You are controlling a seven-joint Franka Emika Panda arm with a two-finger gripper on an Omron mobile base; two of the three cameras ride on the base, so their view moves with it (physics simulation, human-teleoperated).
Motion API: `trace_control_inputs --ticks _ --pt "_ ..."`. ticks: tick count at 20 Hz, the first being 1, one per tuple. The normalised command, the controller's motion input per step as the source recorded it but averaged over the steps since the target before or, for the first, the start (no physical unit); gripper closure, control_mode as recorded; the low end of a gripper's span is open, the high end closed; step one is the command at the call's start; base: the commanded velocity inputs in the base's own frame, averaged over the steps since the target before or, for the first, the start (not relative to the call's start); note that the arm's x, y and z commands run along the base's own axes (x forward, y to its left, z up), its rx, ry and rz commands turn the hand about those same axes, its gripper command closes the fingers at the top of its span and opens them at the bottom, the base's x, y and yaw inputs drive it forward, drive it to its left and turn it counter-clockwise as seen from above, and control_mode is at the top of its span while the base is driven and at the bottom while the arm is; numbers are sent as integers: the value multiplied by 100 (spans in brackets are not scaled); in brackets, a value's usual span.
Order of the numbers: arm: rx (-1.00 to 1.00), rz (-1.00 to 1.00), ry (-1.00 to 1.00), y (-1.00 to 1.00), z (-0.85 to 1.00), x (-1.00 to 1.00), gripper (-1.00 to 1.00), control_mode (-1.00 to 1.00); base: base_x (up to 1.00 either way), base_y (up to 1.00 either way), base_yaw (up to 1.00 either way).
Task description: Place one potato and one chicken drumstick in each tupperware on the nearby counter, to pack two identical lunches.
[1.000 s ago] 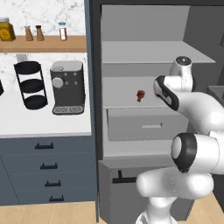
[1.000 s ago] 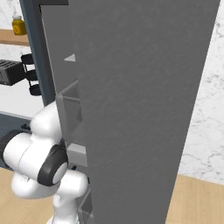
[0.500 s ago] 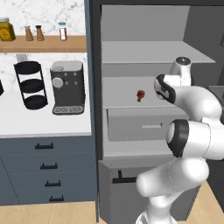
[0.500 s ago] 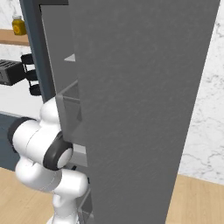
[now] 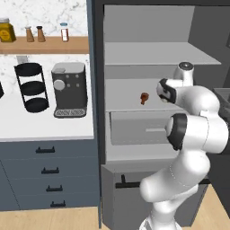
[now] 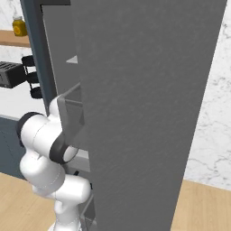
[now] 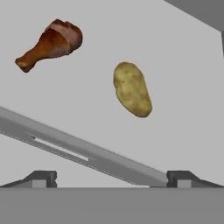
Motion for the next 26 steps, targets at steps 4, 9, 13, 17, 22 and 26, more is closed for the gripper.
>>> trace_control_inputs --ticks 4,9,13,17,22,26 --pt "0 2 0 -11 -1 44 -100 -100 0 0 0" --pt "0 4 2 -4 -5 40 -100 -100 0 0 0" --pt "0 6 3 0 -15 34 -100 -100 0 0 0" --pt "0 7 4 0 -23 35 -100 -100 0 0 0" --pt "0 6 5 -3 -25 37 -100 -100 0 0 0" --pt "0 5 4 -11 -23 36 -100 -100 0 0 0"
